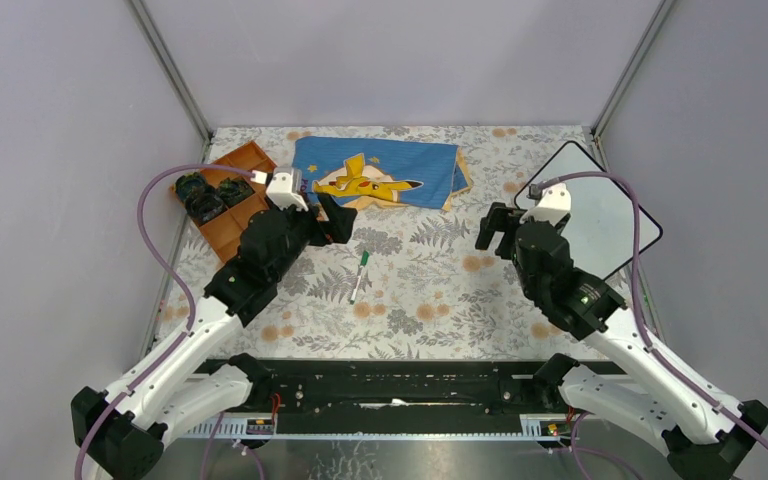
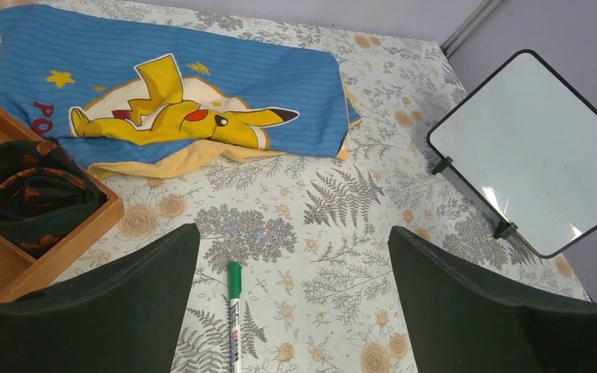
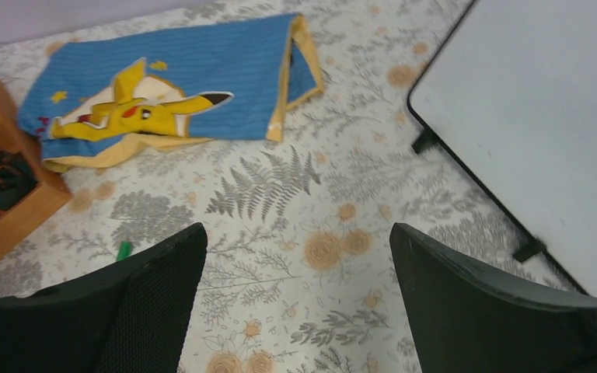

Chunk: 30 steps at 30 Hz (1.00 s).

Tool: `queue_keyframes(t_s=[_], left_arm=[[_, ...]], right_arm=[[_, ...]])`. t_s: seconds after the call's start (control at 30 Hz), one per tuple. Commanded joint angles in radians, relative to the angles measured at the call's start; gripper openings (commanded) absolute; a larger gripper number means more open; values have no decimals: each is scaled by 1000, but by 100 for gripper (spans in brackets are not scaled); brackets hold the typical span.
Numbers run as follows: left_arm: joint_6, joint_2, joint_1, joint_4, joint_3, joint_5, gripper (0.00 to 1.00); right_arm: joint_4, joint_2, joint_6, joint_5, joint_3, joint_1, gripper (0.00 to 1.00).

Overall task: Write a sentence on the whiteboard
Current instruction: Move the whiteboard to the center of the board.

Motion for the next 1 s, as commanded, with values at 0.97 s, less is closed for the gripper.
queue_keyframes(t_s=[0.97], left_arm=[[-38,-49,-28,19,5,-75,99]], right_arm=[[36,749,621,272,51,-277,68]])
